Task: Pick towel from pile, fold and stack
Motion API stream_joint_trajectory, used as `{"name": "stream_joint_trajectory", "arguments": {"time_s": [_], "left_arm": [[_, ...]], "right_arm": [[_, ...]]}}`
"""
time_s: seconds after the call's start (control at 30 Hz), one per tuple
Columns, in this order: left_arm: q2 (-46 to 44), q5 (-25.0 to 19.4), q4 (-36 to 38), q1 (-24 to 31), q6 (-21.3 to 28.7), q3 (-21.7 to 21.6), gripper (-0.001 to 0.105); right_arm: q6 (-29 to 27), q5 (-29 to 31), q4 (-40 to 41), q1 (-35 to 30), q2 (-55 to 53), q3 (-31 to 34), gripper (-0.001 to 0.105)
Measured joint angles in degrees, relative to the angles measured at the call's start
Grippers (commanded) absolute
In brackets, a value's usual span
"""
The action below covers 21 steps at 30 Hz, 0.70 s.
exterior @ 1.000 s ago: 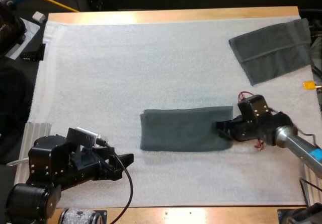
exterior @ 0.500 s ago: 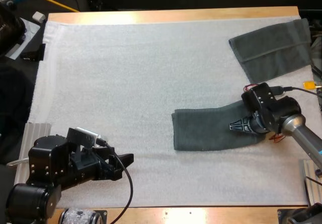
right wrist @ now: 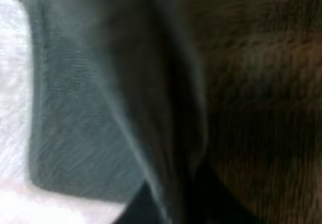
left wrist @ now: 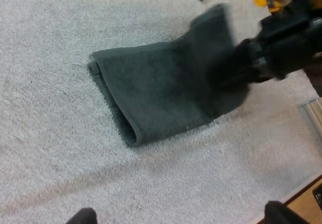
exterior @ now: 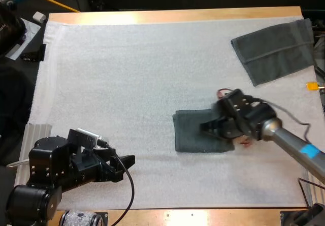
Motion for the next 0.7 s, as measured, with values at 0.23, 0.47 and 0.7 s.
{"name": "stream_joint_trajectory", "arguments": {"time_s": [0.23, 0.47, 0.7], "left_arm": [[0.0, 0.0, 0.3, 0.0, 0.0, 0.0, 0.064], [0.0, 0.0, 0.3, 0.0, 0.0, 0.0, 0.064], [0.0, 0.0, 0.3, 0.0, 0.0, 0.0, 0.064]], "right_arm": [[10.3, -7.9, -9.4, 2.9, 6.6, 0.0, 0.000], [12.5, -9.6, -11.9, 3.1, 8.6, 0.0, 0.028], [12.5, -12.3, -12.5, 3.1, 9.1, -0.1, 0.063]]}}
